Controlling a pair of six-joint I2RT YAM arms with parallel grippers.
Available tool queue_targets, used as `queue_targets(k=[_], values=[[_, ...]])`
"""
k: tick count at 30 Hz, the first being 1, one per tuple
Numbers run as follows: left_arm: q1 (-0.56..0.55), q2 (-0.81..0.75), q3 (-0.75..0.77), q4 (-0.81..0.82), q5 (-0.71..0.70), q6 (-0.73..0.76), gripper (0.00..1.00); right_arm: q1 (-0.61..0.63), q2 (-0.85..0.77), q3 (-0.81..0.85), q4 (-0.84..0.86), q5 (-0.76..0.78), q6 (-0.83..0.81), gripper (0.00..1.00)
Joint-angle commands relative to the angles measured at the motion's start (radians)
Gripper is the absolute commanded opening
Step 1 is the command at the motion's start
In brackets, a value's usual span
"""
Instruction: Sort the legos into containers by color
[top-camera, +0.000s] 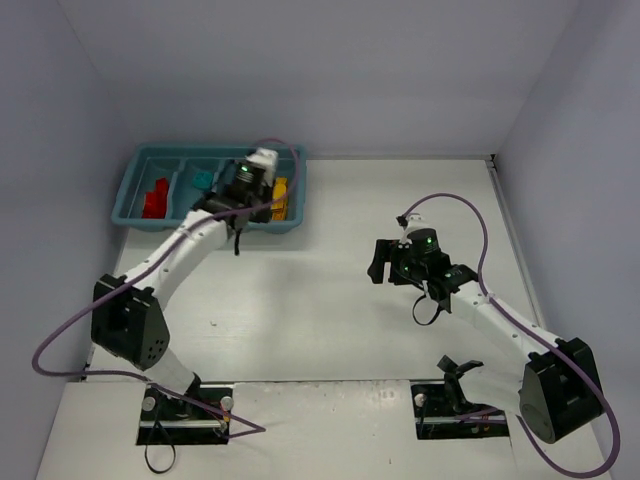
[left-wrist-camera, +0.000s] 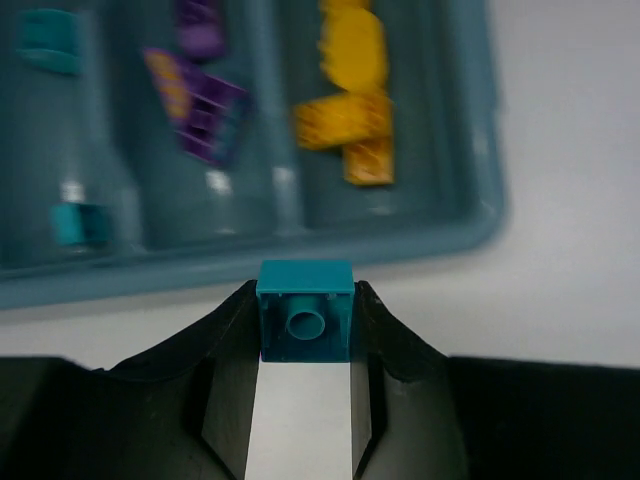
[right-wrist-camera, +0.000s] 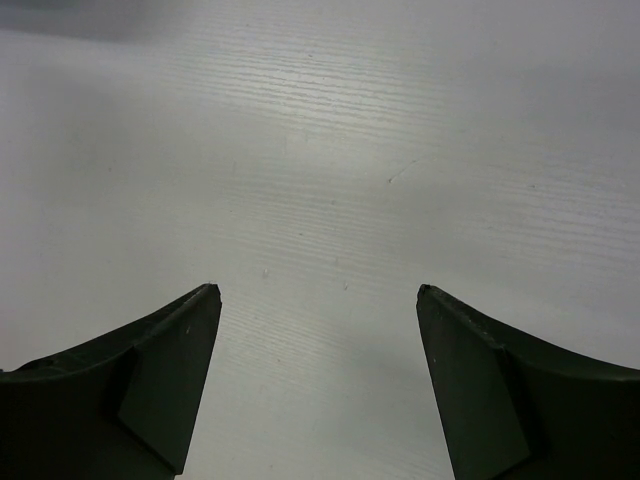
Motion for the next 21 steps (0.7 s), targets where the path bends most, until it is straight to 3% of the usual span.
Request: queue_targets(k=[1, 6, 9, 10, 11, 15, 21], values=[[0.187, 0.005, 0.104, 0.03, -0.055, 0.017, 0.0, -0.008, -0.038, 0.041, 0.024, -0.015, 0.01, 0.75], [0.371, 0.152, 0.235, 0.042, -0.048, 0.011, 0.0, -0.008, -0.058, 0.047, 0.02, -0.029, 0.015, 0.76], [0.417, 0.238, 0.312, 0.059, -0.02, 0.005, 0.07, -0.008, -0.062, 0.06, 0.012, -0.043, 0.015, 0.76], [0.454, 0.332, 0.406, 0.022, 0.009, 0.0, 0.18, -0.008, -0.071, 0.073, 0.002, -0.043, 0.006, 0.77], [0.454, 0.347, 0.407, 0.02, 0.009, 0.002, 0.18, -0.008, -0.072, 0.076, 0.0, -0.043, 0.003, 0.77], [0.459, 0.399, 0.479, 0.022, -0.003, 0.011, 0.45, -0.008, -0.076, 0.093, -0.011, -0.037, -0.011, 0.83], [0.509, 0.361, 0.469, 0.025, -0.008, -0.012, 0.66, -0.008, -0.09, 0.145, -0.049, -0.029, -0.037, 0.92]])
